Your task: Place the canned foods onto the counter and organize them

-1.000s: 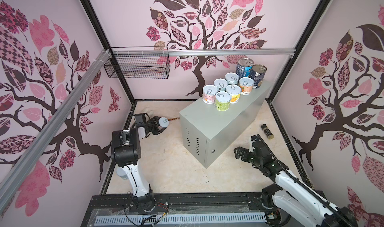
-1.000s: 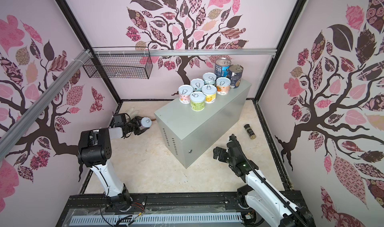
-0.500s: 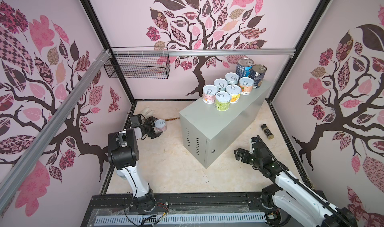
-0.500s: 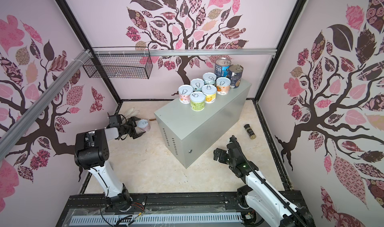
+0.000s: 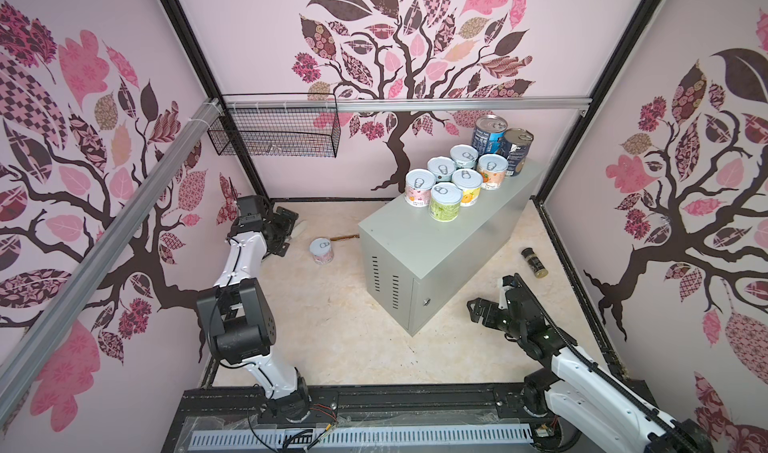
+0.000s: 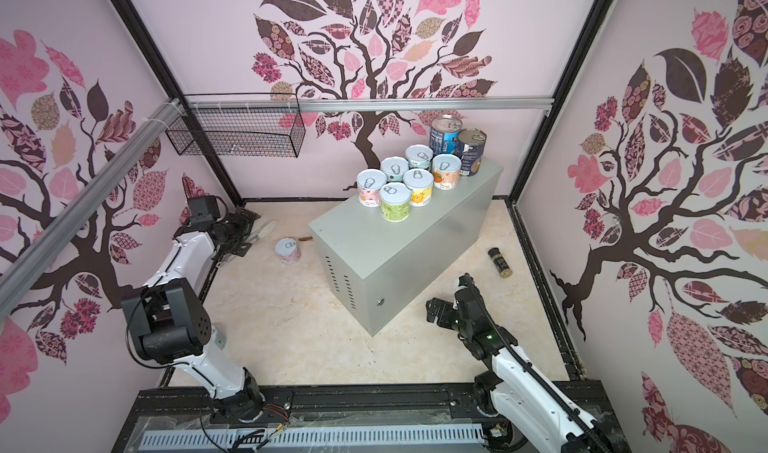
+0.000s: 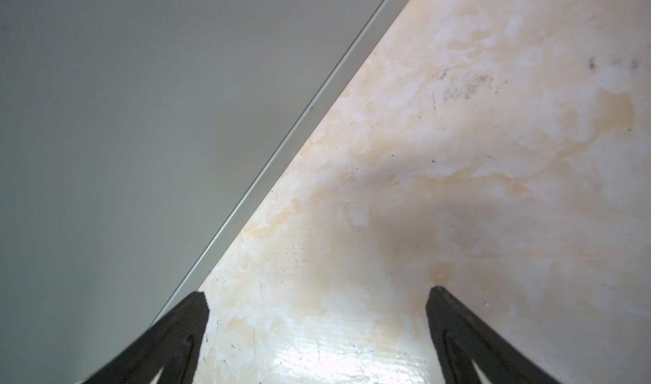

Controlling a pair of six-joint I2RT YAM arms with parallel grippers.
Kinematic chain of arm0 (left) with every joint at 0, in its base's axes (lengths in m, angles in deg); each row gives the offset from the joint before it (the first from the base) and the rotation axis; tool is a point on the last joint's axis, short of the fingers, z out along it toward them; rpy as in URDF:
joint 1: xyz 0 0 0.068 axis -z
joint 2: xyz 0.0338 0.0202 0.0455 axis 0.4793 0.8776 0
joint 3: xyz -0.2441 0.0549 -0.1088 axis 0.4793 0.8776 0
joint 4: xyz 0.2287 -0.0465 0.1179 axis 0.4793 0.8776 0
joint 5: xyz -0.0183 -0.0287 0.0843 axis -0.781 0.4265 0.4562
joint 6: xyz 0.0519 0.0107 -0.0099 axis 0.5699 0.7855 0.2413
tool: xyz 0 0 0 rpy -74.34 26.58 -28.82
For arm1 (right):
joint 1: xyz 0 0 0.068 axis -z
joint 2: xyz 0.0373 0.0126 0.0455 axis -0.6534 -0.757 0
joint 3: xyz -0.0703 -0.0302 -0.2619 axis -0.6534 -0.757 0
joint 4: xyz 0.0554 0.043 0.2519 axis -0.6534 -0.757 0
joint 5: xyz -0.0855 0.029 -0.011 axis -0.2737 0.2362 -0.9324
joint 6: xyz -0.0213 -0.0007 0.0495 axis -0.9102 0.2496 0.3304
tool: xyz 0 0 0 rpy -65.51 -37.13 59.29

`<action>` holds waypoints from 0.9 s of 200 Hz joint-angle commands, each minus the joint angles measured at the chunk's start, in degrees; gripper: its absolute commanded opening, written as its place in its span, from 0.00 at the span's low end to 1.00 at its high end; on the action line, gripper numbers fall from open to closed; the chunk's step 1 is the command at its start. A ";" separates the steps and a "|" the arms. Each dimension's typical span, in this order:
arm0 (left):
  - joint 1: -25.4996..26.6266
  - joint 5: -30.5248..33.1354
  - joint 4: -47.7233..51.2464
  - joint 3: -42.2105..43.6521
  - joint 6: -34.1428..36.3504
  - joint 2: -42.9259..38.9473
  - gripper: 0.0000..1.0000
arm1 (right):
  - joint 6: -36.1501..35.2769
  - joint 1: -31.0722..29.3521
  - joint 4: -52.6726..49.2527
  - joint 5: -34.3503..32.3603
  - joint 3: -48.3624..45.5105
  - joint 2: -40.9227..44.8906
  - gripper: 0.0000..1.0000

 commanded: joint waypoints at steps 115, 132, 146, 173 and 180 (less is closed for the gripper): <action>15.02 23.44 22.05 -15.41 29.83 15.74 0.98 | -0.92 -0.38 3.26 4.14 -0.32 3.32 1.00; 15.31 23.15 21.52 -15.79 29.37 15.89 0.98 | -0.84 -0.38 3.42 4.39 -0.58 3.20 1.00; 15.79 22.92 20.75 -15.89 29.34 15.84 0.98 | -0.84 -0.38 3.68 4.55 -0.64 2.89 1.00; 17.81 24.62 20.38 -16.99 29.91 16.16 0.98 | -0.79 -0.38 4.13 4.58 -0.63 2.40 1.00; 18.32 24.68 20.46 -17.49 29.85 16.38 0.98 | -0.75 -0.39 4.14 4.58 -0.52 2.27 1.00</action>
